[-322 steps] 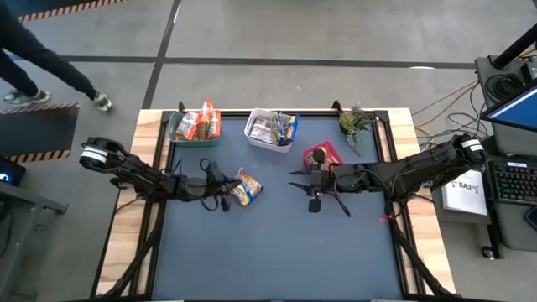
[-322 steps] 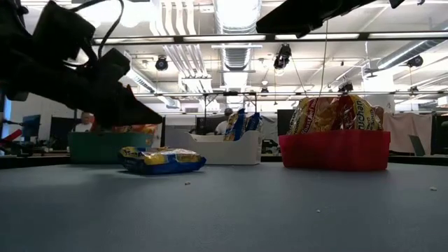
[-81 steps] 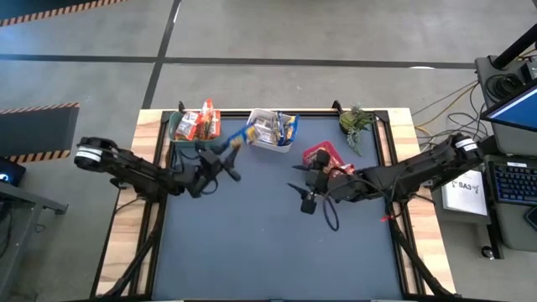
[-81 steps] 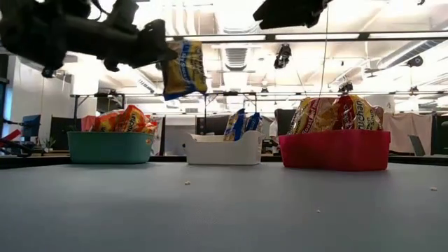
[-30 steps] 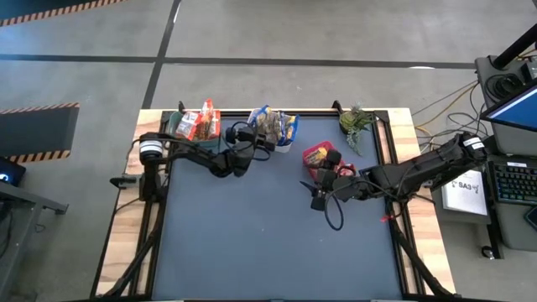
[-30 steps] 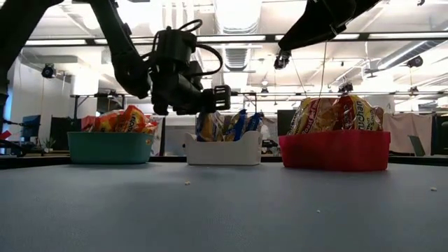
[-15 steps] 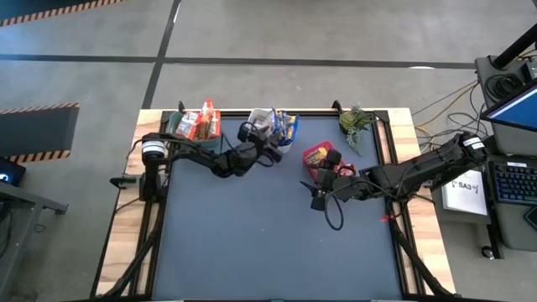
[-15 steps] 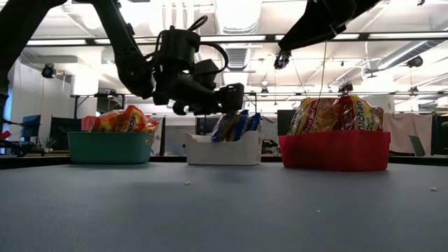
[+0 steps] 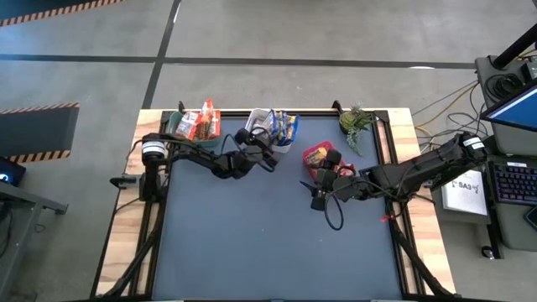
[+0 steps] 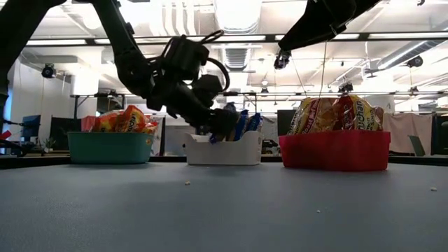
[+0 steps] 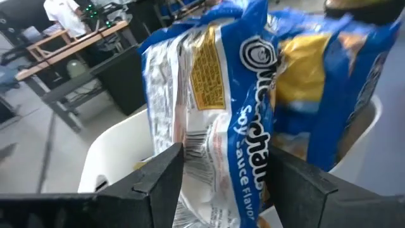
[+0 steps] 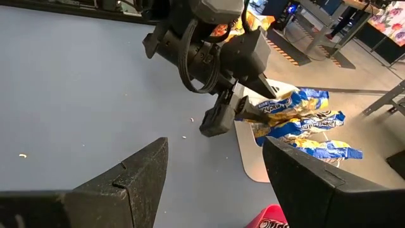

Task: Sort Maruchan noodles
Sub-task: Put the blue noodle pack into the white bin

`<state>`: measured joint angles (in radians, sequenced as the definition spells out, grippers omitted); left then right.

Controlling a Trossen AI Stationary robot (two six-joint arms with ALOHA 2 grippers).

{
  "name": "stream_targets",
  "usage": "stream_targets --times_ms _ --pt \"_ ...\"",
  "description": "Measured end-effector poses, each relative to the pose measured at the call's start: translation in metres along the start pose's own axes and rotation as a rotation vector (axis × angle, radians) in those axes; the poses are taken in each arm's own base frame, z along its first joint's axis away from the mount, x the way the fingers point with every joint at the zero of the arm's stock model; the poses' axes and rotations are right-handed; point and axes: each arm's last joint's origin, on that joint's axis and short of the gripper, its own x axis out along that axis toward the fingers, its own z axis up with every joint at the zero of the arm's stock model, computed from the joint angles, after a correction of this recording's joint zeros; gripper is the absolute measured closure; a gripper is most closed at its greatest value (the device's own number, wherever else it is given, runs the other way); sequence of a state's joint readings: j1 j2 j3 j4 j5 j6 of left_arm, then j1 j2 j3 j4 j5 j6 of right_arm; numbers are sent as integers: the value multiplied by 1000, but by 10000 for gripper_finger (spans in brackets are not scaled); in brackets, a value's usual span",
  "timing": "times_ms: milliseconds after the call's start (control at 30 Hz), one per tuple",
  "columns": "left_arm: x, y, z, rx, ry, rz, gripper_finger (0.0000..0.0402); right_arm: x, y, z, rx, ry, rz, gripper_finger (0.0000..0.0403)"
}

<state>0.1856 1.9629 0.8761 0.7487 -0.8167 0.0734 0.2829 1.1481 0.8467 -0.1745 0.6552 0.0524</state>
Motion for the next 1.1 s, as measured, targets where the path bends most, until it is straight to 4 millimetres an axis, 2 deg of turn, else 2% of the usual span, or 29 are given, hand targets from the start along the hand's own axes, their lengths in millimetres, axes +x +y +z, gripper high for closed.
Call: stream_targets --times_ms 200,433,700,867,967,1100 --pt "0 1 -3 54 23 41 208 0 0 0 0 0 0 156" --pt "-10 6 9 141 41 32 208 0 0 0 0 0 0 156" --pt "-24 18 18 163 113 -101 213 0 0 0 -1 1 0 156" --pt "-38 27 25 237 149 -264 249 0 0 0 -2 2 0 156" --pt "-45 35 28 296 184 -304 278 0 0 0 -2 2 0 156" --pt "-46 41 30 311 190 -383 325 0 0 0 -2 1 0 156"
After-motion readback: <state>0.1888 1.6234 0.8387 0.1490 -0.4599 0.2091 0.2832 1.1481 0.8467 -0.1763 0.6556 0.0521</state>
